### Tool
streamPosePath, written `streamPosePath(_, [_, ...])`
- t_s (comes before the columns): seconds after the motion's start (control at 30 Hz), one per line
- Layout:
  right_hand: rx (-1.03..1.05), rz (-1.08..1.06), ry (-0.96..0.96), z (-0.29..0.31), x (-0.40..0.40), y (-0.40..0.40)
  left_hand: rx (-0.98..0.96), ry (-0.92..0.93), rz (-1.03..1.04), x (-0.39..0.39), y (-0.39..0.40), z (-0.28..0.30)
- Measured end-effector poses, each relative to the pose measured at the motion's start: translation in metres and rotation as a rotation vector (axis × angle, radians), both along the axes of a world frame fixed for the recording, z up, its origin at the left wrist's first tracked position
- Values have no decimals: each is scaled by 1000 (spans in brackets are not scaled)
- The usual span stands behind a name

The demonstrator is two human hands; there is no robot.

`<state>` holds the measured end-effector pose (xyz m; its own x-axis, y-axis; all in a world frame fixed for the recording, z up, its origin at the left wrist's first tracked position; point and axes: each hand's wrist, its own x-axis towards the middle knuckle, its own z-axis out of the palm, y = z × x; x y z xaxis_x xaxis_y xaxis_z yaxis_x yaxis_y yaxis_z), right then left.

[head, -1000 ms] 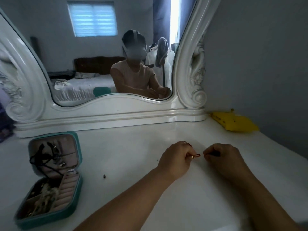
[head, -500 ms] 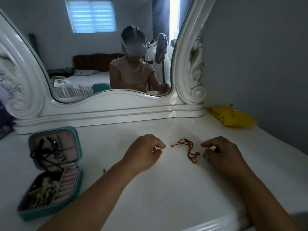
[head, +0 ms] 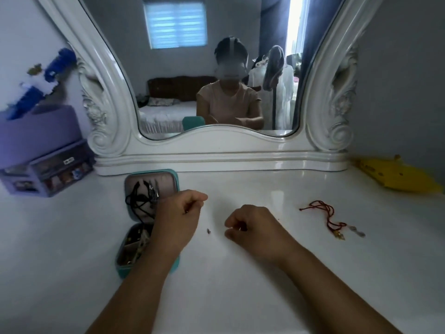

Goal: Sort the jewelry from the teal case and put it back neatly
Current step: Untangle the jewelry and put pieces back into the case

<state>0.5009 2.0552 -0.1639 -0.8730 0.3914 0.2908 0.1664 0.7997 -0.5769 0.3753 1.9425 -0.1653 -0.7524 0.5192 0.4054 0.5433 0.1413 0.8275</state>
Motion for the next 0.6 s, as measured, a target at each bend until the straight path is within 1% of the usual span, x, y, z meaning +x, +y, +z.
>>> streamPosePath(0.07, [2,18,-33,-4,-18,-9,36,-1,35,-2,-6,-1])
streamPosePath(0.23, [44,-44,-89,-20,-46,-18,-19,124,53,-2,-8,-6])
streamPosePath(0.37, [97,-101,-65,-26,-53,-19,-32,136,51,-4,-6,-8])
streamPosePath(0.53, [215,-103,-92,-30,-51,-19,-60,178,31,-5,-5,-11])
streamPosePath(0.6, [199,-115,-66,-25,-41,-14,-64,185,25,-5,-5,-12])
